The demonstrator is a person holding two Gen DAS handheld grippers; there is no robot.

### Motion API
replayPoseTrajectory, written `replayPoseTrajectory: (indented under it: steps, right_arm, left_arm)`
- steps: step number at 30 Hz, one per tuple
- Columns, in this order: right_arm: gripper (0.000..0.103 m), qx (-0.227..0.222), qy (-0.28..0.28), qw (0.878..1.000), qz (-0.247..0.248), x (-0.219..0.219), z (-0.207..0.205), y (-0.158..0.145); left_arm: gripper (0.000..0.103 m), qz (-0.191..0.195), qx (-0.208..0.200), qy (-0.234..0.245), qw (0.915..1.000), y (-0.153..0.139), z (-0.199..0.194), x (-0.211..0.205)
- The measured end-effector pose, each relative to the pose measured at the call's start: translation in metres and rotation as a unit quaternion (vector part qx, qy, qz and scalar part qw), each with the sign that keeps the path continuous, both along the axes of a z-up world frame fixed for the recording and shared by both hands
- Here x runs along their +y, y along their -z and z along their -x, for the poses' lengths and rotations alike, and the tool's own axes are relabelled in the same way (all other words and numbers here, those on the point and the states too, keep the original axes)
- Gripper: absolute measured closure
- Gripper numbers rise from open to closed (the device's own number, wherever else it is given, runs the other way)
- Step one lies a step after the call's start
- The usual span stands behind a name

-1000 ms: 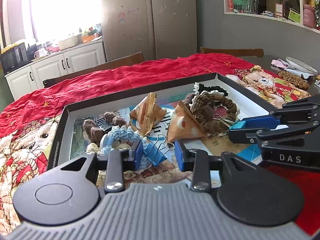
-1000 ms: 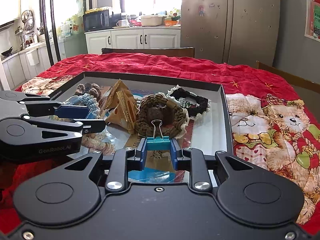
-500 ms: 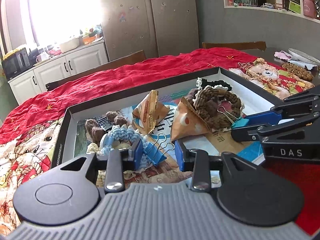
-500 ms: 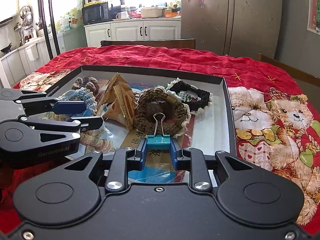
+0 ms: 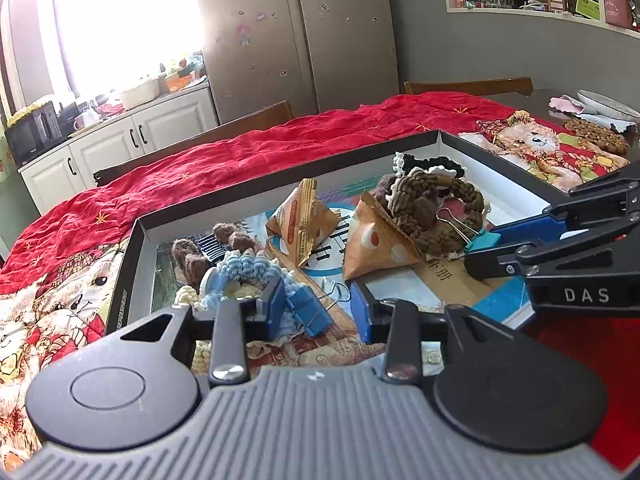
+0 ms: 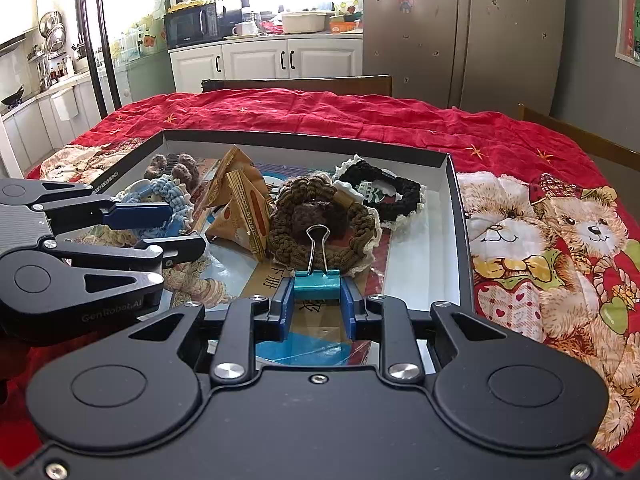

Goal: Organize objects
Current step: 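Lower the blue and teal binder clips with both tools into the box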

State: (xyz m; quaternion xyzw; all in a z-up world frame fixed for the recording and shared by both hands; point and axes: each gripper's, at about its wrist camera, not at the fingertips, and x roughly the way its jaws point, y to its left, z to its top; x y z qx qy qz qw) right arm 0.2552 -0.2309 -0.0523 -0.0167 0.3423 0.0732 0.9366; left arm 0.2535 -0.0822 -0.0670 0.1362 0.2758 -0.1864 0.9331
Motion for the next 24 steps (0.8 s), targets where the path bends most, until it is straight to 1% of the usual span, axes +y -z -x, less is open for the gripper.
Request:
replayPoseTrajectory:
  steps: [4, 8, 9, 13, 18, 24]
  right_arm:
    - [0.076, -0.001, -0.002, 1.000, 0.001, 0.002, 0.000, 0.001]
    - [0.070, -0.003, -0.003, 1.000, 0.001, 0.002, 0.001, 0.001]
    - [0.070, -0.003, -0.003, 1.000, 0.001, 0.002, 0.001, 0.001]
    - [0.069, -0.005, -0.003, 1.000, -0.001, 0.001, 0.003, 0.000]
    - [0.068, -0.009, -0.004, 1.000, -0.003, 0.001, 0.006, -0.003]
    - [0.067, -0.013, 0.000, 1.000, -0.007, -0.002, 0.009, -0.007]
  left_arm:
    - [0.058, 0.001, 0.000, 0.001, 1.0000, -0.001, 0.000, 0.000]
    - [0.047, 0.001, 0.000, 0.000, 1.0000, -0.001, 0.001, 0.001]
    - [0.045, 0.001, 0.000, 0.000, 1.0000, -0.001, 0.001, 0.001]
    - [0.043, 0.003, 0.000, -0.003, 1.0000, -0.003, 0.003, 0.001]
    - [0.037, 0.005, -0.001, -0.007, 1.0000, -0.008, 0.006, 0.001]
    - [0.033, 0.005, -0.004, -0.019, 0.9998, -0.013, 0.010, 0.003]
